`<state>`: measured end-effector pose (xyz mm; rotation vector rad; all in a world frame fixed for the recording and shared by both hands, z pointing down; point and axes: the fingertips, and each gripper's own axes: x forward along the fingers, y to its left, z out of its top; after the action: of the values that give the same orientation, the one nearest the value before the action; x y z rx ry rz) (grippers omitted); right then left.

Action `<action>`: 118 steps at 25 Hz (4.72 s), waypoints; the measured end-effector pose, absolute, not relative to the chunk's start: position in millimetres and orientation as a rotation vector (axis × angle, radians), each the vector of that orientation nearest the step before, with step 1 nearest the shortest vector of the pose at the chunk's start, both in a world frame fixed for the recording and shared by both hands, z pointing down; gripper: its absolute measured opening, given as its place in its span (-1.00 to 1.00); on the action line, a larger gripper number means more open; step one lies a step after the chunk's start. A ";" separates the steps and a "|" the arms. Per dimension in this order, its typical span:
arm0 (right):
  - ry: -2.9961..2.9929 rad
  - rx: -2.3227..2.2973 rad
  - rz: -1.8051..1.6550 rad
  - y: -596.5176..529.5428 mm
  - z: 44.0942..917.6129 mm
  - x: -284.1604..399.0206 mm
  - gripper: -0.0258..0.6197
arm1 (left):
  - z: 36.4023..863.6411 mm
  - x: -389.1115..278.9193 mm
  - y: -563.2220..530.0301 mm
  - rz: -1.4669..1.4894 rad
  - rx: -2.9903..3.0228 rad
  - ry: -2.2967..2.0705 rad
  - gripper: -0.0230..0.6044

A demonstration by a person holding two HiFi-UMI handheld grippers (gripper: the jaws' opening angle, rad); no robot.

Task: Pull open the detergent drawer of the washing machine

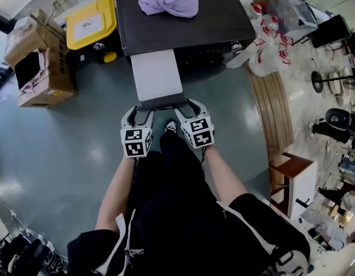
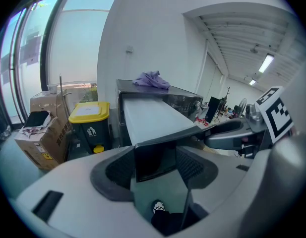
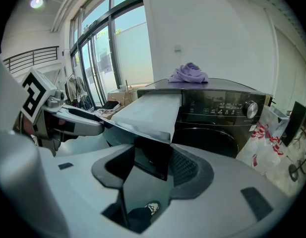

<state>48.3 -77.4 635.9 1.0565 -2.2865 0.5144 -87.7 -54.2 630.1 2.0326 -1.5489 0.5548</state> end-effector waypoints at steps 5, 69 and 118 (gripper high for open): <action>-2.286 1.058 0.515 -74.0 635.5 47.8 -0.23 | 629.1 -88.4 -51.0 0.557 2.034 -1.549 -0.11; -2.219 1.137 0.529 -35.2 643.2 55.2 -0.22 | 630.9 -80.0 -11.7 0.574 2.096 -1.479 -0.11; -2.354 0.929 0.543 24.4 546.9 54.7 -0.89 | 538.9 -34.8 37.7 0.307 2.030 -1.510 -0.85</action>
<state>54.7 24.4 546.9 0.9287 -2.3538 0.5428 -34.8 37.7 538.9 2.0300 -1.5104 0.3067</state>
